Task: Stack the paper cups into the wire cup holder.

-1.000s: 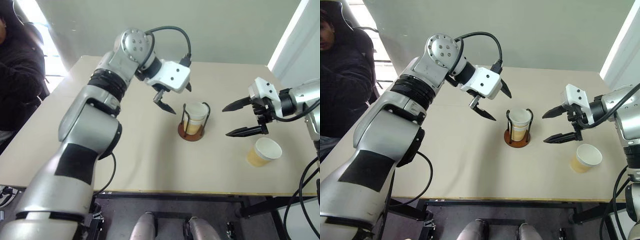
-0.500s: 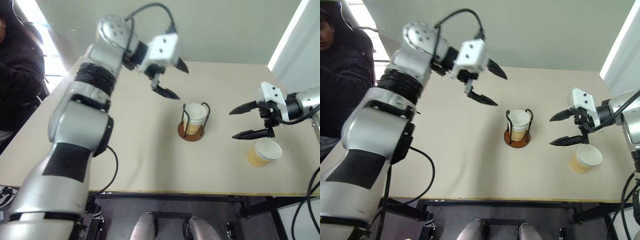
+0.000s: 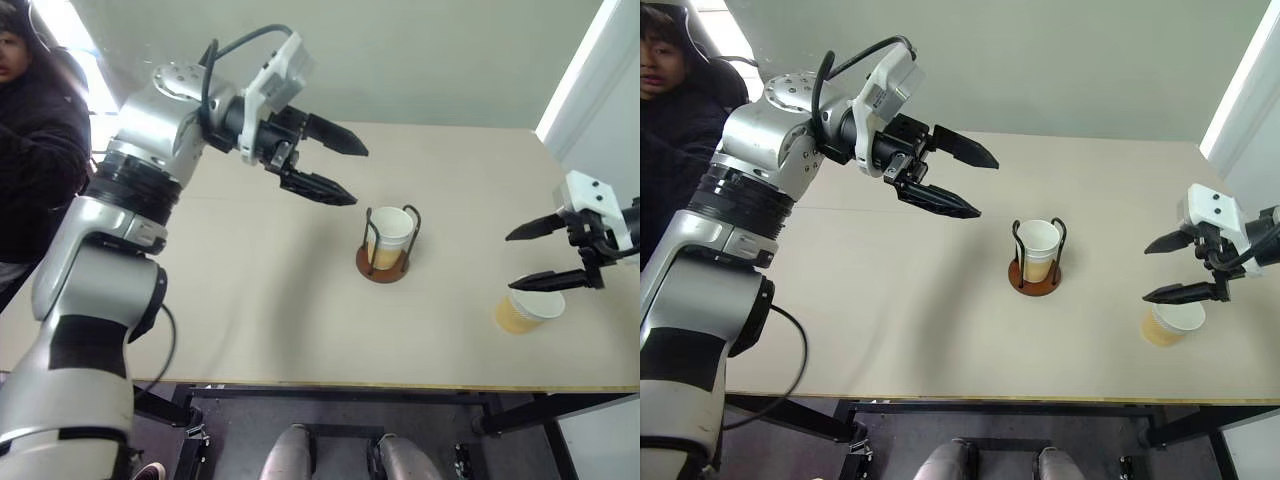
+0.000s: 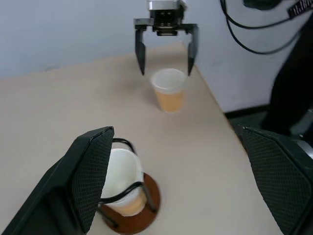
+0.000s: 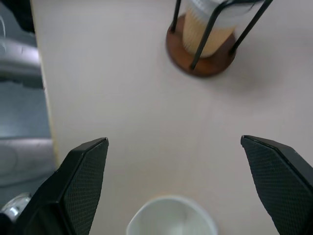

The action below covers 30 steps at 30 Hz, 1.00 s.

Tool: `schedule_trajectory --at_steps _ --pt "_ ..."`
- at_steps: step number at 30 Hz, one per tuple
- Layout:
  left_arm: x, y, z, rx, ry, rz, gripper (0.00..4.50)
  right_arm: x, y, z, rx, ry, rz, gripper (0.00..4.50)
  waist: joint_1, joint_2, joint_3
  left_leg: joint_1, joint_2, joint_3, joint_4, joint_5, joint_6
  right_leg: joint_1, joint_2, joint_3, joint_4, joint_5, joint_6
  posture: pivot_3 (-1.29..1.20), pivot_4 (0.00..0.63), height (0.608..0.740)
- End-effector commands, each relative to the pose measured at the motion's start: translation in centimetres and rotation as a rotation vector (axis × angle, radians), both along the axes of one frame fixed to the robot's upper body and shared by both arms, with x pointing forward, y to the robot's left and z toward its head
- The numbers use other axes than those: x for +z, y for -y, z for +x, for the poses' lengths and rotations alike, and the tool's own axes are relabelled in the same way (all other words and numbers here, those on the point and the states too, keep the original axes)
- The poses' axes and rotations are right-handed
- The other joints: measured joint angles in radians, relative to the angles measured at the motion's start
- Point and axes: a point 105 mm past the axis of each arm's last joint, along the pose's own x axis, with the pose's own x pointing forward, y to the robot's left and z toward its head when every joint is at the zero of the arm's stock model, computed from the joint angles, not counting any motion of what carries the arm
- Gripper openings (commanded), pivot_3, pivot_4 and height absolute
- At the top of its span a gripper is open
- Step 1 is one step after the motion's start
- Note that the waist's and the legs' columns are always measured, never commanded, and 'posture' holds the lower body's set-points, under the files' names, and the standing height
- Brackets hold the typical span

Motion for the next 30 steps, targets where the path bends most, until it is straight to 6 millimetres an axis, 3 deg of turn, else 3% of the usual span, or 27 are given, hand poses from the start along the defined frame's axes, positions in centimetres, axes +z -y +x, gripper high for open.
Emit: schedule_trajectory --at_steps 1,8,17,30 --pt "0.4 0.2 -0.8 -0.062 0.044 0.027 4.46 1.0 0.6 -0.7 -0.006 0.042 -0.04 4.5 0.0 0.0 0.0 0.001 0.0 0.0 0.001 0.0 0.0 0.001 0.0 0.002 0.0 -0.001 -0.001 0.0 0.15 0.74" --pt "-0.6 -0.1 -0.3 -0.056 0.082 0.071 4.46 -0.4 1.8 -1.1 -0.012 0.021 -0.119 4.5 -0.004 0.0 0.001 0.009 -0.002 0.01 0.001 0.0 0.001 0.007 -0.001 0.012 -0.002 0.0 0.009 0.0 0.15 0.74" --pt "-0.7 -0.5 -0.2 -0.053 0.104 0.079 4.46 -3.0 3.2 -0.4 0.039 0.034 -0.261 4.5 -0.003 0.001 0.001 0.012 -0.001 0.012 0.0 -0.004 0.004 0.009 -0.002 0.014 -0.002 0.0 0.007 0.0 0.15 0.74" --pt "-0.8 -0.9 -0.2 -0.039 0.097 0.089 4.46 -5.0 3.7 -0.7 0.083 -0.017 -0.312 4.5 -0.003 0.002 0.002 0.012 0.0 0.013 0.0 -0.011 0.008 0.009 -0.003 0.014 -0.004 -0.004 0.01 0.0 0.15 0.74"
